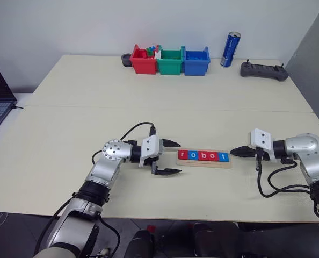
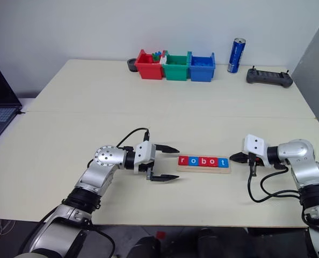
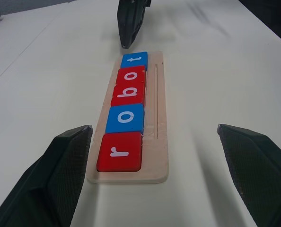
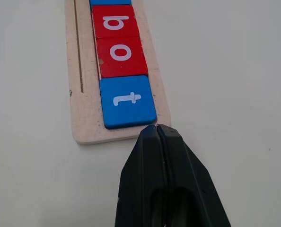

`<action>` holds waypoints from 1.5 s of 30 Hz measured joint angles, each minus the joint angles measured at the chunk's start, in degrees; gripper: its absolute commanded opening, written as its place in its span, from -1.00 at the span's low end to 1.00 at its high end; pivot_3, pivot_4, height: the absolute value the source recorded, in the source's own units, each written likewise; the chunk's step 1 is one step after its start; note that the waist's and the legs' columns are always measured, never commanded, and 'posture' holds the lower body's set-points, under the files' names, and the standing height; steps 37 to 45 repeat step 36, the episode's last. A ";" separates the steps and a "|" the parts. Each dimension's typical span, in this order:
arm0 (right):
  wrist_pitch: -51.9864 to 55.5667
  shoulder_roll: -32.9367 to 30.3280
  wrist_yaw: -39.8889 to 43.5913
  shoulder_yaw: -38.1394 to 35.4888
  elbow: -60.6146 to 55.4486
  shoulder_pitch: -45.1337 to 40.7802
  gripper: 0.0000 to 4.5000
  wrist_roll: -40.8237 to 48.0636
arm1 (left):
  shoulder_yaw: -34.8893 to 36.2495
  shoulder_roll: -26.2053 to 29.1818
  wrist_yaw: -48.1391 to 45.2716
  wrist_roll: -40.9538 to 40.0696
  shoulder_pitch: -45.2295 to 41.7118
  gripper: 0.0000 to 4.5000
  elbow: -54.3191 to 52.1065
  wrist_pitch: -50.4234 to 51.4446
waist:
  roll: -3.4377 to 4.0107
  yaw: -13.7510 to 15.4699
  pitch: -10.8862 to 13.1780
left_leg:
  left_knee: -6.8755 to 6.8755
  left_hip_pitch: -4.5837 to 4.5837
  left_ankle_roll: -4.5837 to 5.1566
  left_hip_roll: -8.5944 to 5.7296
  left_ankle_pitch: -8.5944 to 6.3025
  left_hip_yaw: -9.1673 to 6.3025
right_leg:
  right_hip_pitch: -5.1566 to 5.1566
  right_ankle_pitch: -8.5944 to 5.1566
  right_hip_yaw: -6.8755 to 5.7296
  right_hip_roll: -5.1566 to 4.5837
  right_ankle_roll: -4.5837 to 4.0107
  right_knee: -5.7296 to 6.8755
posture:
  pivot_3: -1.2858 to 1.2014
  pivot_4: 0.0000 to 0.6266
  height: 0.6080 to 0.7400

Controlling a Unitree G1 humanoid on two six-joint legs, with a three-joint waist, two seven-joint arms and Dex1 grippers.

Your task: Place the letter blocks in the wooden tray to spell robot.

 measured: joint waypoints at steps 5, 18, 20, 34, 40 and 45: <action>2.21 -0.05 -0.10 -0.60 -3.26 1.63 -0.99 1.20 | 0.00 0.28 -0.16 0.00 -0.05 1.00 0.01 0.01 | 0.00 -0.02 0.00 | 0.00 0.00 0.00 0.01 0.00 0.00 | 0.00 0.00 0.00 0.01 0.00 0.01 | 0.03 -0.52 1.00; 28.50 7.06 -25.88 -18.06 -45.97 31.74 0.81 8.37 | 6.46 6.97 8.62 -3.89 19.14 1.00 -20.19 12.02 | 0.04 1.37 -0.02 | -0.01 -0.02 -0.01 0.05 0.00 -0.07 | 0.05 -0.04 0.00 -0.03 -0.02 0.01 | 0.03 -0.52 1.00; 31.26 10.01 -30.63 -18.99 -50.45 34.40 0.99 8.40 | 6.92 7.04 10.43 -4.34 20.97 1.00 -23.40 14.33 | 0.06 1.35 -0.03 | -0.02 0.05 -0.01 0.03 0.00 -0.02 | 0.08 -0.04 0.03 0.02 -0.02 0.01 | 0.03 -0.52 1.00; 38.45 13.91 -38.82 -18.03 -59.20 42.66 0.99 9.92 | 6.60 8.67 13.62 -4.05 22.24 1.00 -27.33 19.08 | 0.07 1.38 -0.04 | -0.06 0.05 -0.01 0.06 0.00 -0.02 | 0.07 -0.04 -0.01 0.07 -0.03 -0.01 | 0.03 -0.52 1.00; 38.46 13.79 -38.83 -18.02 -59.17 42.62 0.99 10.02 | 6.38 8.68 13.28 -4.00 21.59 1.00 -27.15 18.98 | 0.07 1.38 -0.04 | -0.06 0.05 -0.01 0.05 0.00 0.00 | 0.07 -0.04 0.00 0.07 -0.03 -0.01 | 0.03 -0.52 1.00; 38.46 13.79 -38.83 -18.02 -59.17 42.62 0.99 10.02 | 6.38 8.68 13.28 -4.00 21.59 1.00 -27.15 18.98 | 0.07 1.38 -0.04 | -0.06 0.05 -0.01 0.05 0.00 0.00 | 0.07 -0.04 0.00 0.07 -0.03 -0.01 | 0.03 -0.52 1.00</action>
